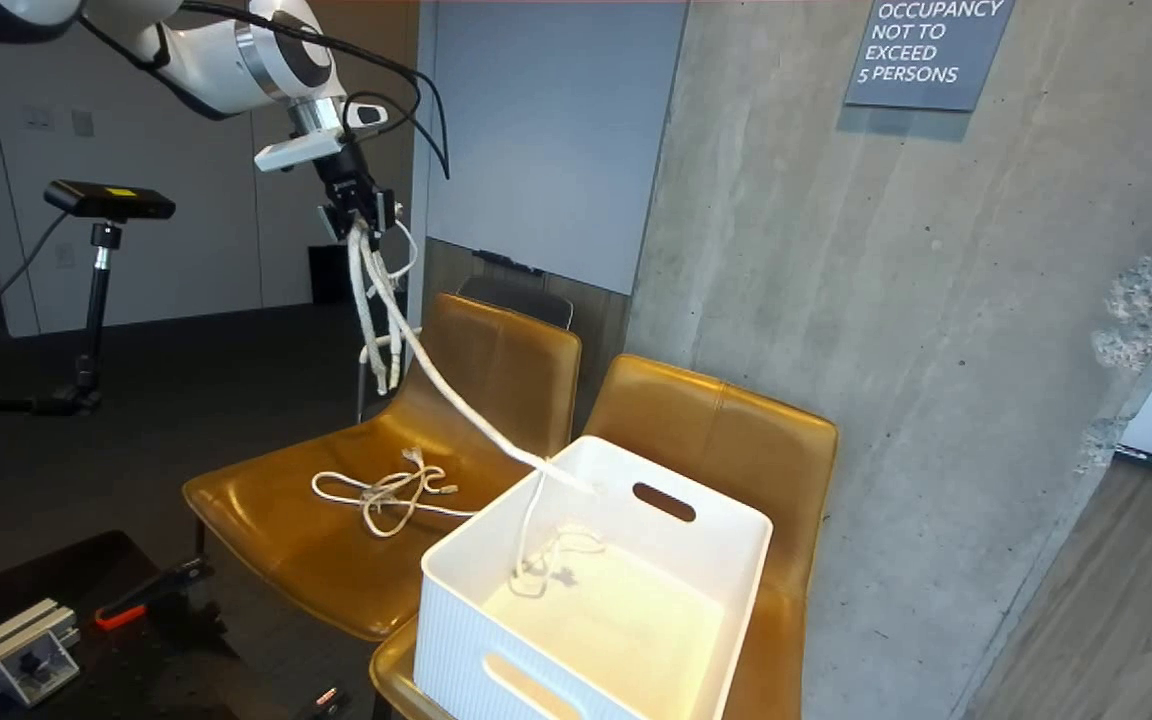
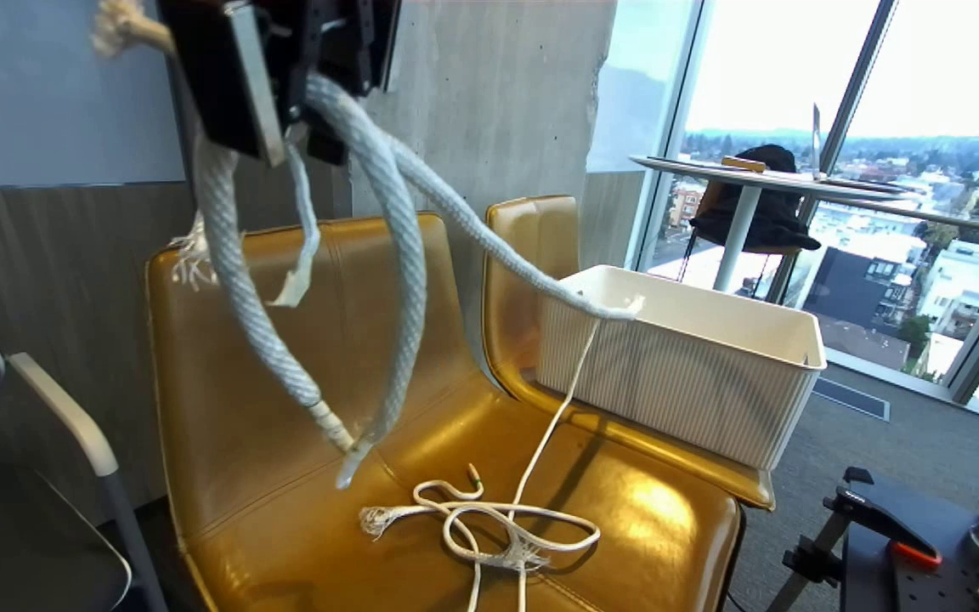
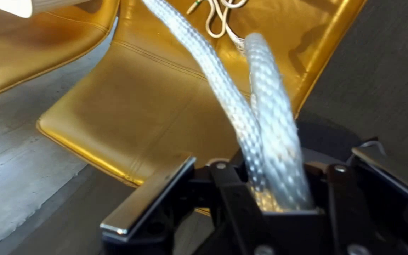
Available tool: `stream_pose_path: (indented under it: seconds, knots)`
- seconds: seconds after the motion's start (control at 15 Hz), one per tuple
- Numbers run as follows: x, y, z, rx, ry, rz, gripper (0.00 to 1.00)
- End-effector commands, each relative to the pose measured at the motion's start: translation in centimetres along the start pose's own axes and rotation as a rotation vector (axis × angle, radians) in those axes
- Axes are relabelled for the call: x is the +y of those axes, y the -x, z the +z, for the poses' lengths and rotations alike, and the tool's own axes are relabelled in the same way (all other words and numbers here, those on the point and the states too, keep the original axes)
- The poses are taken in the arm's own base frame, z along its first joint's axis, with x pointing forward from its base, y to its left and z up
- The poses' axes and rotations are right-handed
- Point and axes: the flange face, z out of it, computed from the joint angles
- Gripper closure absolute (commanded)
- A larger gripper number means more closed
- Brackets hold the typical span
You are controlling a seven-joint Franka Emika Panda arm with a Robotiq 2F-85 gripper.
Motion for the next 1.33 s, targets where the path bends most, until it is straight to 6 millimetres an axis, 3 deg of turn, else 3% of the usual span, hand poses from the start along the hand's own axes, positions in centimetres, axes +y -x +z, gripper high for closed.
stream_pose_path:
  seconds: [0.0,0.13,0.27,0.33,0.6,0.87,1.0,1.27]
  knots:
    - [-5.7,-2.2,0.4,-0.005,-0.036,-0.004,1.0]
    - [-7.6,-2.7,0.9,-0.011,-0.044,-0.005,1.0]
    - [-8.0,-2.6,2.0,-0.035,-0.031,0.0,1.0]
    - [-7.3,-2.4,2.8,-0.057,-0.027,0.014,1.0]
    - [-1.6,-0.6,6.4,-0.142,0.006,0.123,1.0]
    - [4.1,2.8,11.1,-0.251,0.035,0.213,1.0]
    - [5.2,5.0,13.9,-0.308,0.037,0.231,1.0]
    - [5.1,8.5,18.1,-0.364,0.013,0.246,1.0]
